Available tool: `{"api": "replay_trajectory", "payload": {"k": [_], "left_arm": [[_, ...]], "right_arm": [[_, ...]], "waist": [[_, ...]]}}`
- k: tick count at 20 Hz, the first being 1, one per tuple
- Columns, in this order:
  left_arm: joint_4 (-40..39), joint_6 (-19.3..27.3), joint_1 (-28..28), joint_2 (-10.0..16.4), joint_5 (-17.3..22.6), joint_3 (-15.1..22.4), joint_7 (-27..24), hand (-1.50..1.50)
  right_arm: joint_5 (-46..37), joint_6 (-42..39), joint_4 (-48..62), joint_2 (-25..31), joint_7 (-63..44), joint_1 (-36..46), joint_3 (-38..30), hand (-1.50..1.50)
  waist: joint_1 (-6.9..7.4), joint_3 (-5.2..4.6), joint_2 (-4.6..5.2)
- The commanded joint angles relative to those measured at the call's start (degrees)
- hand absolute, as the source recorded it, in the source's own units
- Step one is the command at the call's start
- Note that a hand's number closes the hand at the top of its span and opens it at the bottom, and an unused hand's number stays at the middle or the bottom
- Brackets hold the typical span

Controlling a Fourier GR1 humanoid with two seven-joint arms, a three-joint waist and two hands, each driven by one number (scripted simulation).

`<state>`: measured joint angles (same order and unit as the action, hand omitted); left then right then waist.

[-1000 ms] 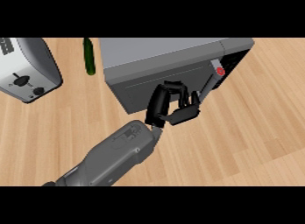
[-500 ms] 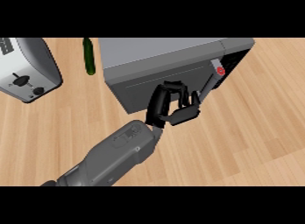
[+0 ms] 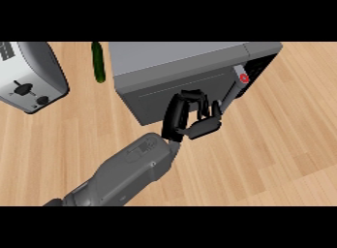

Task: Pick up the milk, place it into the microwave and close the microwave

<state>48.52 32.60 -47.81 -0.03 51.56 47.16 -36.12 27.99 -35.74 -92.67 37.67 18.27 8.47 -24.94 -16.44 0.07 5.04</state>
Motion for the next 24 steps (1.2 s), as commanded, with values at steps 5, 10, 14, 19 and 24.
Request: {"api": "replay_trajectory", "payload": {"k": [5,10,14,19,24], "left_arm": [[-5.6,-0.3,-5.7,0.0,2.4,-3.1,-0.5,1.50],[-5.2,0.0,-6.4,0.0,3.9,-3.0,-1.4,1.50],[-5.8,-0.7,-7.2,0.0,4.2,-2.4,-2.1,1.50],[-6.1,-0.7,-7.2,0.0,5.3,-1.4,-2.9,1.50],[-6.2,-0.8,-7.2,0.0,6.6,-0.9,-3.9,1.50]], "right_arm": [[-1.9,-0.8,1.8,4.4,0.2,2.3,-1.9,-1.50],[-1.1,-1.9,4.0,4.9,1.0,2.7,-2.6,-1.50],[0.2,-2.7,6.5,4.7,0.9,3.3,-2.4,-1.50],[1.9,-3.6,9.5,5.2,1.1,4.5,-3.4,-1.50],[3.1,-5.0,12.0,5.2,1.6,5.1,-3.4,-1.50]], "waist": [[-0.30,-0.10,0.86],[-0.77,0.05,0.93],[0.30,0.12,1.02],[0.31,0.14,1.22],[0.18,0.22,1.45]]}}
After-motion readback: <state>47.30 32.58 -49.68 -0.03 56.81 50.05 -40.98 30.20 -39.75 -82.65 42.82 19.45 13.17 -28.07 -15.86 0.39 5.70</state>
